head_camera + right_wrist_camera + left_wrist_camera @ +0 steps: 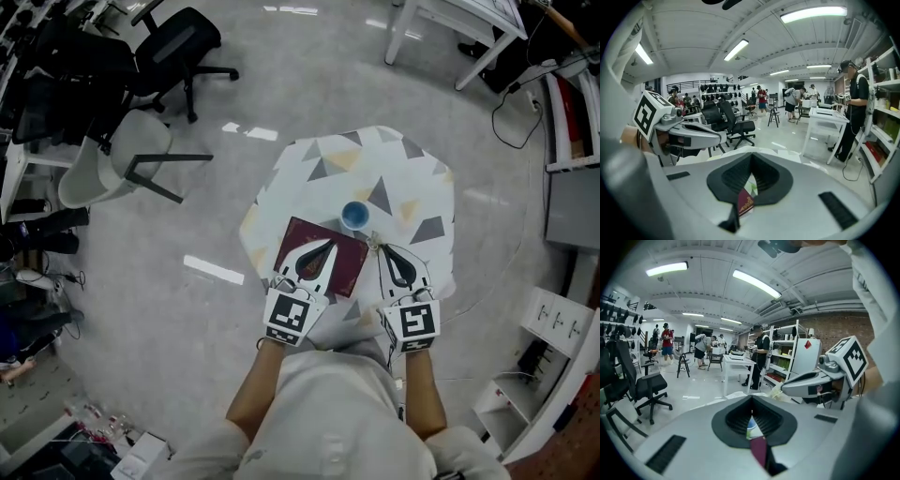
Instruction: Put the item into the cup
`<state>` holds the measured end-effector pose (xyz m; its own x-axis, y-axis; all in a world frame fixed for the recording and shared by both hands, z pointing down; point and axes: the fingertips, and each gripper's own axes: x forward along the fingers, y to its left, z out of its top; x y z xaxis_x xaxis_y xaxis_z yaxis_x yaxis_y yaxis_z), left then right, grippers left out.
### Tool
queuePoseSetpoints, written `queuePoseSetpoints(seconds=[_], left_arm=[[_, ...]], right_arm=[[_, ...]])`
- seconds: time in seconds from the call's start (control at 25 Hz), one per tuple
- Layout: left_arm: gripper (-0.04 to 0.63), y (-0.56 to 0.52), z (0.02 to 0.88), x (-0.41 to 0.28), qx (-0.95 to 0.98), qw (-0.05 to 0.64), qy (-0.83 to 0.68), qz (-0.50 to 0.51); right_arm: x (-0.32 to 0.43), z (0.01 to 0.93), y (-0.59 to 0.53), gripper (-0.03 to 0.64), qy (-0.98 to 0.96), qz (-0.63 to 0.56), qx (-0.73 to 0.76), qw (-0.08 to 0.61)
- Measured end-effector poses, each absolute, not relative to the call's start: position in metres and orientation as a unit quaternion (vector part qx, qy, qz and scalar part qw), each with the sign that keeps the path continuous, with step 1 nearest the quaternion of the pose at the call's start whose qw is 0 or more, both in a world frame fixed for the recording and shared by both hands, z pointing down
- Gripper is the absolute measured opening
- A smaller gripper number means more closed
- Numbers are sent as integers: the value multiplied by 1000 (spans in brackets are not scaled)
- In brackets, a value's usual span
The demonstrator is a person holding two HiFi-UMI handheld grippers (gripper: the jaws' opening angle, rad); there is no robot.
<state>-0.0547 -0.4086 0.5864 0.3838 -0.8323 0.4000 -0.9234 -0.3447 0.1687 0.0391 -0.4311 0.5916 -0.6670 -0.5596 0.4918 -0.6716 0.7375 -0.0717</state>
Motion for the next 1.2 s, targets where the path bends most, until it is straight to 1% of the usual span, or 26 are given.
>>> queuePoseSetpoints(seconds=[1.2], left_arm=[[12,-440,665,-52,807,241,-519,148]], right_arm=[[-4,680,-460,5,-900,157,299,276]])
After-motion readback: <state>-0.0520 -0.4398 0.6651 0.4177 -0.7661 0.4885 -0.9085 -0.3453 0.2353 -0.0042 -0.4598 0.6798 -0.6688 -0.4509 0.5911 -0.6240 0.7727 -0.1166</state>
